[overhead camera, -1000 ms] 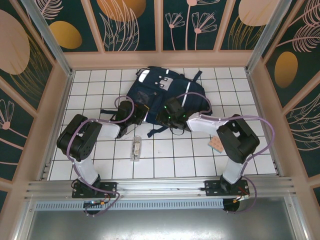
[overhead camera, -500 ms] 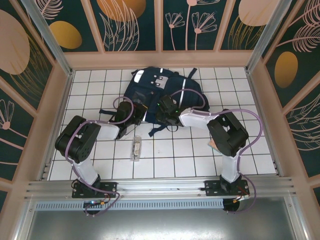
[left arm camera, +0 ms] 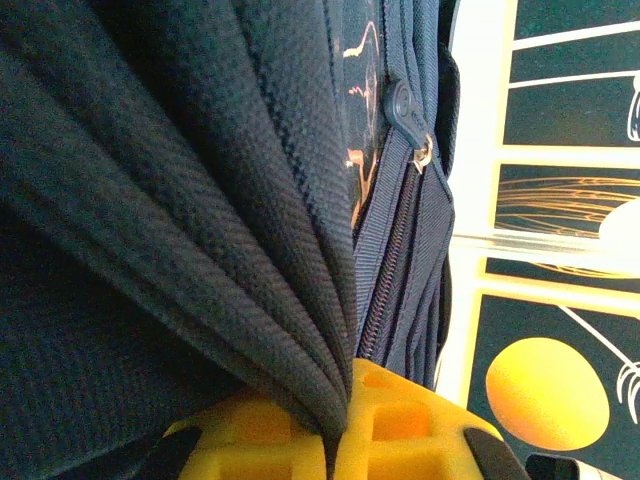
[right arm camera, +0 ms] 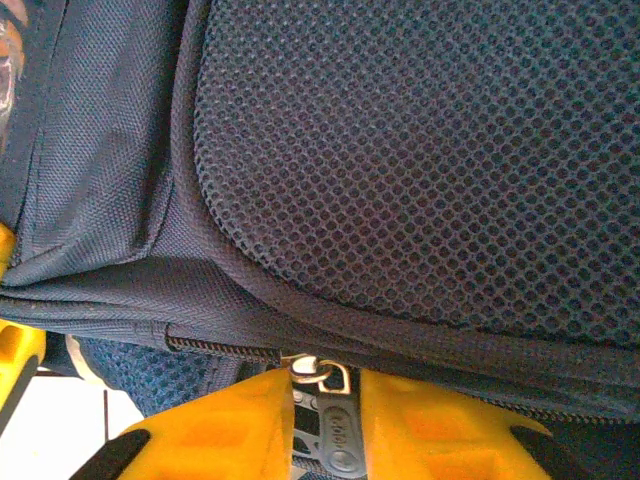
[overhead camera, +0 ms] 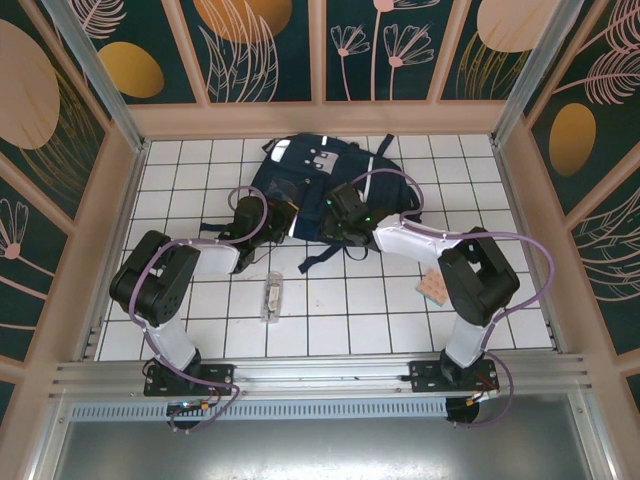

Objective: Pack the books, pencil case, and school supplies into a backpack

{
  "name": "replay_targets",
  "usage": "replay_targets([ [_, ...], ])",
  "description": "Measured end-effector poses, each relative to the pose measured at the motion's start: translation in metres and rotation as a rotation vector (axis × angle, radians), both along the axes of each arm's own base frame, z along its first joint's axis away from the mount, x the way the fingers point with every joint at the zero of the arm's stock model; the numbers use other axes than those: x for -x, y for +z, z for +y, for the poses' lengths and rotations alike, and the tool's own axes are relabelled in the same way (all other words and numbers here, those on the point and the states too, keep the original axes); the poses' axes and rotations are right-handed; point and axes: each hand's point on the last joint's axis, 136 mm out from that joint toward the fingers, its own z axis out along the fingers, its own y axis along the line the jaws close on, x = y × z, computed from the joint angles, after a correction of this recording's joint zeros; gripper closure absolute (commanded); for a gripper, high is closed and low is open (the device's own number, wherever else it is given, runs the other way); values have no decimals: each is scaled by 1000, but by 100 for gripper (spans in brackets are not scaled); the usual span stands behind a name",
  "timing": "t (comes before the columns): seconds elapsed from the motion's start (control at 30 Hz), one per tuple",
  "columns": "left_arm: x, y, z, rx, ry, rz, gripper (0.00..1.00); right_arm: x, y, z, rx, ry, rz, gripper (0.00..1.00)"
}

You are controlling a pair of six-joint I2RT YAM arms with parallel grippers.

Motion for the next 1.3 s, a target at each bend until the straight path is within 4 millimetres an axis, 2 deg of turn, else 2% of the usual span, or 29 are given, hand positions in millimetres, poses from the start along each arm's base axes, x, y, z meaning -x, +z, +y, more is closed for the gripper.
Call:
replay_targets([
  [0.13,1,-2,1,-5,0,7,95,1,0,1,-8,5,6,64],
  [0.23,1,-2,1,-6,0,9,95,0,-5,1,-2,1,12,65],
  [0.4,6,-11,3,-21,-2,30,94,-1,-28,3,42,16,36,66],
  [0.63,7,-13,4,-27,-4,34,93,1,-32,1,119,98,2,69],
  [1.03,5,-15,9,-53,-29,33,93,6,-39,2,206,249,-15,69],
  [1.23,7,-11,8,-68,-46,26,92,8,-50,0,225,292,6,64],
  [1.3,8,-10,10,-74,-46,29,92,6,-53,2,211,298,8,68],
])
